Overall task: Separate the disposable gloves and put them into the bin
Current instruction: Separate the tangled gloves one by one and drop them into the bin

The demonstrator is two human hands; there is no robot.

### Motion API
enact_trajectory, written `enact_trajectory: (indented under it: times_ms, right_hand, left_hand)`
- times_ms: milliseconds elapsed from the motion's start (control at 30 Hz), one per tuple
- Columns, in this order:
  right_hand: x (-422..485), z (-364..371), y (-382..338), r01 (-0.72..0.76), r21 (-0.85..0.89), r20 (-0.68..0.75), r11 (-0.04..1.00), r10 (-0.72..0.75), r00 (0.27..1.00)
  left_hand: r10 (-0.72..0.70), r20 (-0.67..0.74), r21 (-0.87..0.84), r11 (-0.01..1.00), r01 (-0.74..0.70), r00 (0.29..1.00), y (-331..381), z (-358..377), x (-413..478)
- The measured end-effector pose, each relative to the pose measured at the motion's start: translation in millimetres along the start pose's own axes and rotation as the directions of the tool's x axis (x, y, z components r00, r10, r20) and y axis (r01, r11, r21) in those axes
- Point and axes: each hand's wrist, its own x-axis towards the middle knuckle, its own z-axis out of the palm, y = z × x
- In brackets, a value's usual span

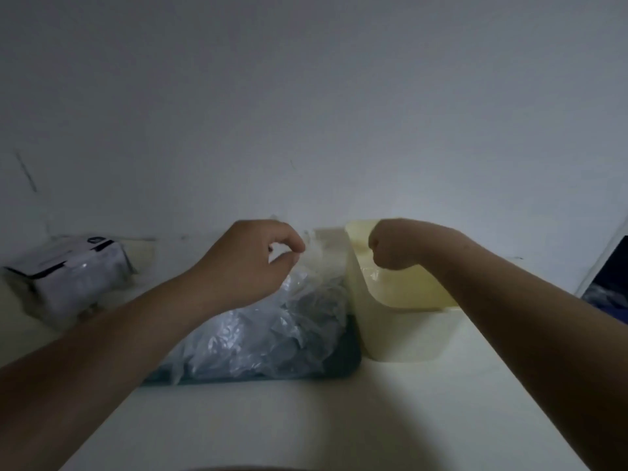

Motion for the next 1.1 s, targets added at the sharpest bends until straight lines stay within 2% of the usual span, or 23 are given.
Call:
enact_trajectory:
  times_ms: [67, 133, 167, 233, 267, 333, 433, 500, 567, 600, 700, 833, 900, 1000, 1100]
  right_hand:
    - [-16, -8, -23, 0.087, 0.162, -0.207, 0.983, -0.052, 0.977]
    - [-26, 1, -46, 0.209, 0.296, -0.293, 0.932, -0.119, 0.949]
    - [-29, 10, -54, 0.221, 0.299, -0.251, 0.928, -0.147, 0.957]
    - [-27, 35, -61, 0.171, 0.166, -0.064, 0.971, -0.163, 0.985]
    - [-24, 46, -59, 0.147, 0.083, -0.012, 0.986, -0.147, 0.989]
    - [-23, 54, -55, 0.118, 0.033, -0.051, 0.992, -0.116, 0.992]
    - [-28, 45, -49, 0.138, 0.075, -0.261, 0.988, -0.114, 0.959]
    - [-34, 40, -50, 0.206, 0.074, -0.406, 0.976, -0.159, 0.900]
    - [-41, 36, -58, 0.310, 0.159, -0.482, 0.938, -0.200, 0.853]
    - [-43, 35, -64, 0.358, 0.266, -0.489, 0.895, -0.195, 0.850]
    - [-40, 36, -82, 0.404, 0.594, -0.442, 0.696, -0.137, 0.886]
    - [-23, 47, -99, 0.408, 0.737, -0.452, 0.539, -0.057, 0.890]
    - [-15, 51, -104, 0.411, 0.790, -0.431, 0.455, -0.064, 0.900]
    - [-2, 54, -108, 0.427, 0.831, -0.424, 0.357, -0.091, 0.901]
    - [4, 53, -108, 0.396, 0.891, -0.388, 0.221, -0.080, 0.918]
  left_hand:
    - [0.129, 0.046, 0.065, 0.989, -0.131, 0.991, -5, 5, -17]
    - [0.211, 0.162, 0.197, 0.950, -0.241, 0.964, -16, 12, -32]
    - [0.209, 0.236, 0.287, 0.918, -0.274, 0.949, -23, 16, -37]
    - [0.173, 0.345, 0.410, 0.856, -0.314, 0.922, -37, 18, -45]
    - [0.150, 0.363, 0.425, 0.852, -0.306, 0.920, -42, 19, -47]
    - [0.095, 0.347, 0.440, 0.862, -0.251, 0.933, -49, 18, -52]
    - [0.047, 0.294, 0.460, 0.869, -0.184, 0.955, -55, 23, -52]
    - [0.019, 0.264, 0.431, 0.892, -0.135, 0.964, -57, 26, -50]
    - [0.002, 0.199, 0.354, 0.932, -0.074, 0.980, -59, 25, -46]
    - [-0.004, 0.142, 0.288, 0.957, -0.037, 0.990, -59, 23, -43]
    - [-0.054, -0.067, 0.117, 0.991, 0.061, 0.996, -60, 9, -34]
    - [-0.173, -0.187, 0.068, 0.980, 0.188, 0.967, -61, -9, -30]
    - [-0.260, -0.246, -0.080, 0.965, 0.248, 0.934, -56, -18, -28]
    - [-0.425, -0.251, -0.411, 0.860, 0.302, 0.869, -36, -30, -17]
    - [-0.507, -0.148, -0.769, 0.599, 0.224, 0.849, -22, -44, -2]
